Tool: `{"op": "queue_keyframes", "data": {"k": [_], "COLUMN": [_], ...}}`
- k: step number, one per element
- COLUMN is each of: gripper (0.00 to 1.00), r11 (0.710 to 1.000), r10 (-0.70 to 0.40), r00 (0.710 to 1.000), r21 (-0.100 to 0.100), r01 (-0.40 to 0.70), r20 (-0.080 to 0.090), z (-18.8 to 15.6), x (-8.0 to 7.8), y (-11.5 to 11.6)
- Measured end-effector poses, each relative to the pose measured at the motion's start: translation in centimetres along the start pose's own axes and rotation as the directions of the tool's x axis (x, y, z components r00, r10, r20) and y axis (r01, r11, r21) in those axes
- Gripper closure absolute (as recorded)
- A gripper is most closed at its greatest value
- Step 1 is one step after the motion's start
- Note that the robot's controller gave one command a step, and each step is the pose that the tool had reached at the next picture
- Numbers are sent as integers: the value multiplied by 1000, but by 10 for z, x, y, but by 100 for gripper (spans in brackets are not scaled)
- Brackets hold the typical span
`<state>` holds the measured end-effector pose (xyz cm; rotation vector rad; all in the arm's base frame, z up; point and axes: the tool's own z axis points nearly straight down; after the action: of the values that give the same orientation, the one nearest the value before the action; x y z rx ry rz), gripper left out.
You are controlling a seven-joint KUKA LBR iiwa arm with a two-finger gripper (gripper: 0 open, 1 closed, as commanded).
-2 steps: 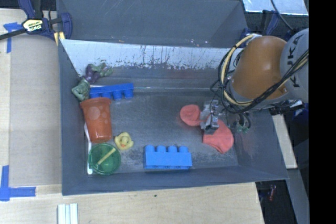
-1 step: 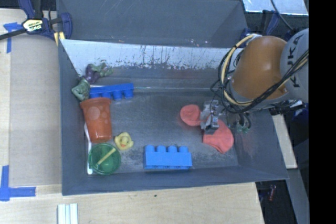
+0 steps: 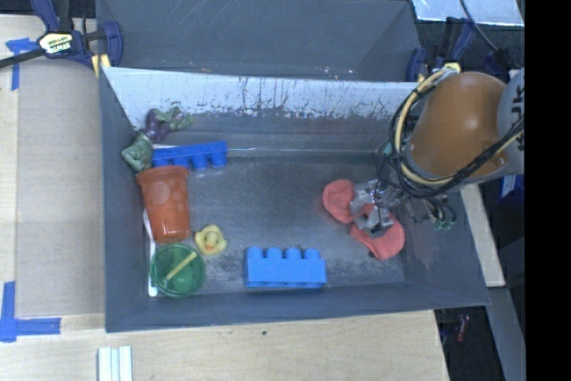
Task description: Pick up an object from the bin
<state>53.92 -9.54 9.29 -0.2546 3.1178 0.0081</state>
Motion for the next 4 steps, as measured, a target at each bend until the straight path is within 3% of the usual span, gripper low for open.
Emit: {"op": "queue_keyframes", "data": {"k": [1, 2, 3, 4], "gripper": [100, 100, 100, 100], "r11": [993, 1000, 996, 993], "r10": [-120, 9, -92, 115], "r00": [993, 1000, 996, 993], "r21": [3, -1, 6, 0], "r01": [120, -9, 92, -115], "r20": [3, -2, 12, 4], "z": [12, -43, -52, -64], "x": [-16, -21, -23, -25], "y": [-6, -12, -11, -20]}}
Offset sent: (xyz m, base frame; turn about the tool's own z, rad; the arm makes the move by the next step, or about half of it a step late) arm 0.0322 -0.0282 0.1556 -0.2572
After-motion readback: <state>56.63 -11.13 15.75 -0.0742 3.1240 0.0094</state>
